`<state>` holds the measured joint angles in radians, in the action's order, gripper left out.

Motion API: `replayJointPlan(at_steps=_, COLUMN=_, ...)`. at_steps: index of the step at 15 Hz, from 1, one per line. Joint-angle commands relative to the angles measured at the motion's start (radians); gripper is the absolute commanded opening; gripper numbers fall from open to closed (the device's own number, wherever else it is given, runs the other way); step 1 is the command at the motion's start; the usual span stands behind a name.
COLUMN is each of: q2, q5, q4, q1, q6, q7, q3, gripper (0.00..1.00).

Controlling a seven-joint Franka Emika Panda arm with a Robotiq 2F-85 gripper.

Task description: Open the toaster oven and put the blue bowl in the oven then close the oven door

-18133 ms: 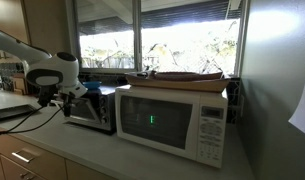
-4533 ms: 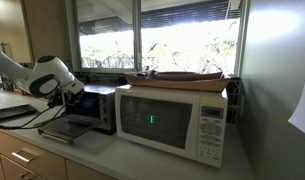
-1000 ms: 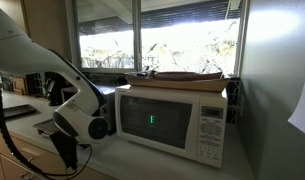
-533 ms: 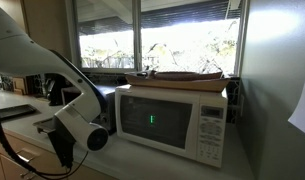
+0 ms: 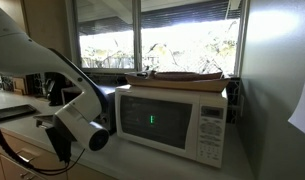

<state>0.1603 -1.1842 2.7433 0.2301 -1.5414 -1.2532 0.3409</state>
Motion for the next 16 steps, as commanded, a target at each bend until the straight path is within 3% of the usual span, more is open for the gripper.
replayJointPlan(at_steps=1, q2=0.096, q5=-0.02, q4=0.036, q1=0.033, q6=0.04, q7=0.01, q3=-0.024, gripper=1.0)
replayJointPlan(at_steps=4, q2=0.108, q5=-0.043, q4=-0.002, q1=0.04, q6=0.081, q7=0.021, q3=-0.023, gripper=1.0)
replayJointPlan(at_steps=6, q2=0.179, q5=-0.056, q4=0.043, q1=0.041, q6=0.061, q7=0.045, q3=-0.047, gripper=1.0)
replayJointPlan(at_steps=9, q2=0.176, q5=-0.113, q4=-0.002, q1=0.025, q6=0.06, q7=0.074, q3=-0.077, gripper=1.0)
replayJointPlan(at_steps=11, q2=0.25, q5=-0.138, q4=0.055, q1=0.025, q6=0.045, q7=0.099, q3=-0.107, gripper=1.0)
replayJointPlan(at_steps=12, q2=0.209, q5=-0.147, q4=0.0, q1=0.018, q6=0.061, q7=0.113, q3=-0.114, gripper=1.0)
replayJointPlan(at_steps=15, q2=0.248, q5=-0.187, q4=-0.001, q1=0.021, q6=0.045, q7=0.151, q3=-0.143, gripper=1.0)
replayJointPlan(at_steps=16, q2=0.311, q5=-0.202, q4=0.051, q1=0.029, q6=0.025, q7=0.156, q3=-0.155, gripper=1.0)
